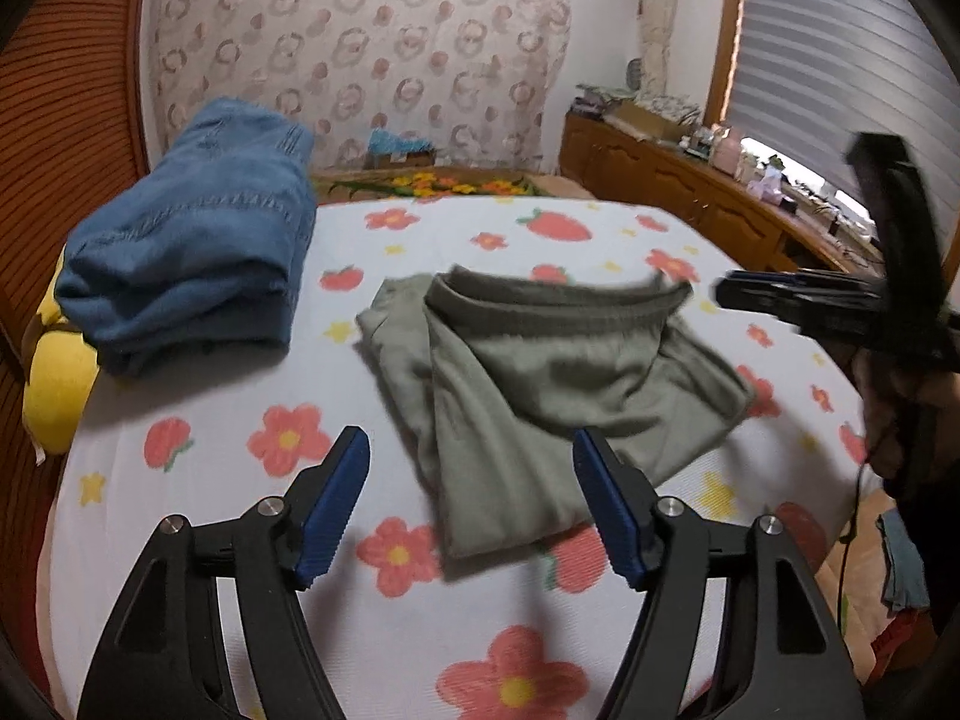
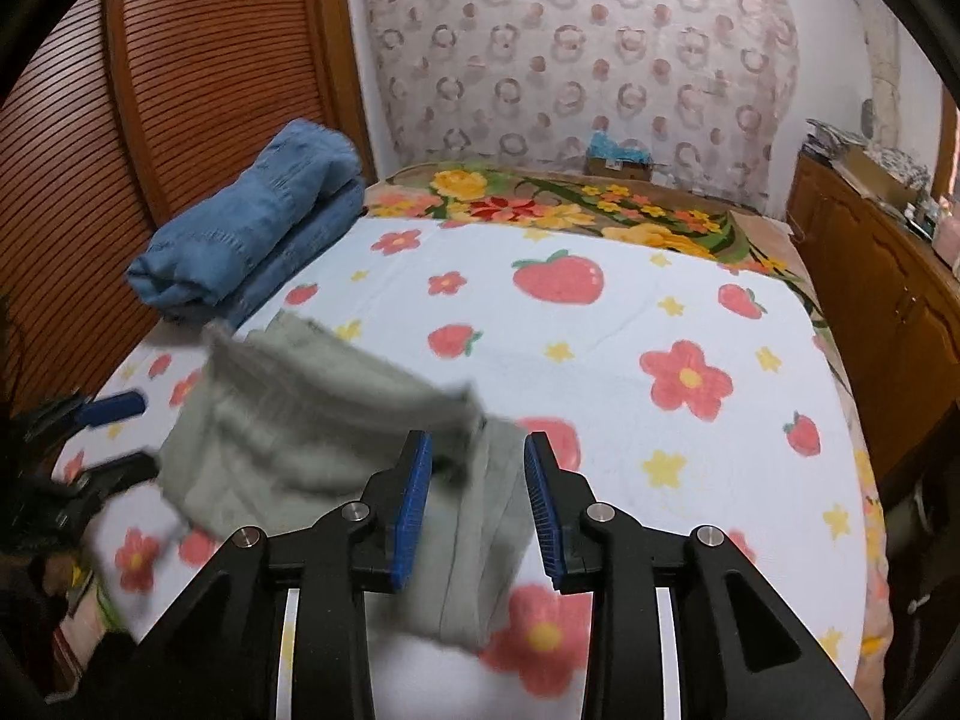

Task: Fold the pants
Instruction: 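Open both grippers and release the folded garment, then move both grippers to the edge of the folded garment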

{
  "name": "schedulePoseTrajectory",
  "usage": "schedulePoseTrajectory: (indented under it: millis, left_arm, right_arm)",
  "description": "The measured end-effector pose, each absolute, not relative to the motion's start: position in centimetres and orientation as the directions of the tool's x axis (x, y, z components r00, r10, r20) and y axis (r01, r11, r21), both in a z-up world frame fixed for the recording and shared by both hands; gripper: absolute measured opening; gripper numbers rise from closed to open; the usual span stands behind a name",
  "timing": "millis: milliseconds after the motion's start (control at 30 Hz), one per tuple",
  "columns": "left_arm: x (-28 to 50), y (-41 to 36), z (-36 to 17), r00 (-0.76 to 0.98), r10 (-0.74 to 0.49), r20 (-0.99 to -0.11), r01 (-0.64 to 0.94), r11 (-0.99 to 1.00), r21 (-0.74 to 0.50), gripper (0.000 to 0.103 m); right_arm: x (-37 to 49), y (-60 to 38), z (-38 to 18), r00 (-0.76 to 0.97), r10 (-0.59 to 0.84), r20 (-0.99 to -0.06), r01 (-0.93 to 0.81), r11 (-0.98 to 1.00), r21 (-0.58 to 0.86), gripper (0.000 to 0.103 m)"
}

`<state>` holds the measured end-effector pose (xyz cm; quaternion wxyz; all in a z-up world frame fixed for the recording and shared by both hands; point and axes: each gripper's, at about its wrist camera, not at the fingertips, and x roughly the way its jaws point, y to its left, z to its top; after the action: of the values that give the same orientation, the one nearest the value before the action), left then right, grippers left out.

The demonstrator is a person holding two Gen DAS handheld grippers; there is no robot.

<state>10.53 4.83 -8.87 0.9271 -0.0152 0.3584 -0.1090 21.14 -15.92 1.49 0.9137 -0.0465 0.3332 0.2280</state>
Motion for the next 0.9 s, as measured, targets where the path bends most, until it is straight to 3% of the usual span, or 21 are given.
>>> schedulePoseTrajectory:
  millis: [533,767,800,833,900]
  left_arm:
    - [9.4,5.5,-10.0,0.692,-0.216,-0.689,0.184,0.975,-0.121,0.071]
    - [9.8,4.8,-11.4,0.663,-0.173,-0.728,0.178,0.981,-0.072,0.071]
    - [9.9,4.9,-11.7,0.658,-0.166,-0.734,0.172,0.983,-0.069,0.071]
    - [10.1,5.0,-11.9,0.653,-0.162,-0.740,0.165,0.984,-0.070,0.071]
    - [10.0,5.1,-11.9,0.657,-0.159,-0.737,0.165,0.984,-0.065,0.071]
  right_arm:
    - [17.0,-16.8,-1.7,0.591,0.393,-0.704,-0.503,0.862,0.059,0.033]
    - [17.3,-17.1,-2.5,0.585,0.379,-0.717,-0.497,0.866,0.052,0.033]
    - [17.4,-17.3,-2.6,0.585,0.382,-0.715,-0.496,0.866,0.057,0.030]
    - [17.5,-17.6,-2.6,0.584,0.389,-0.713,-0.495,0.867,0.067,0.020]
    - [17.9,-18.1,-2.7,0.572,0.408,-0.711,-0.490,0.865,0.102,0.018]
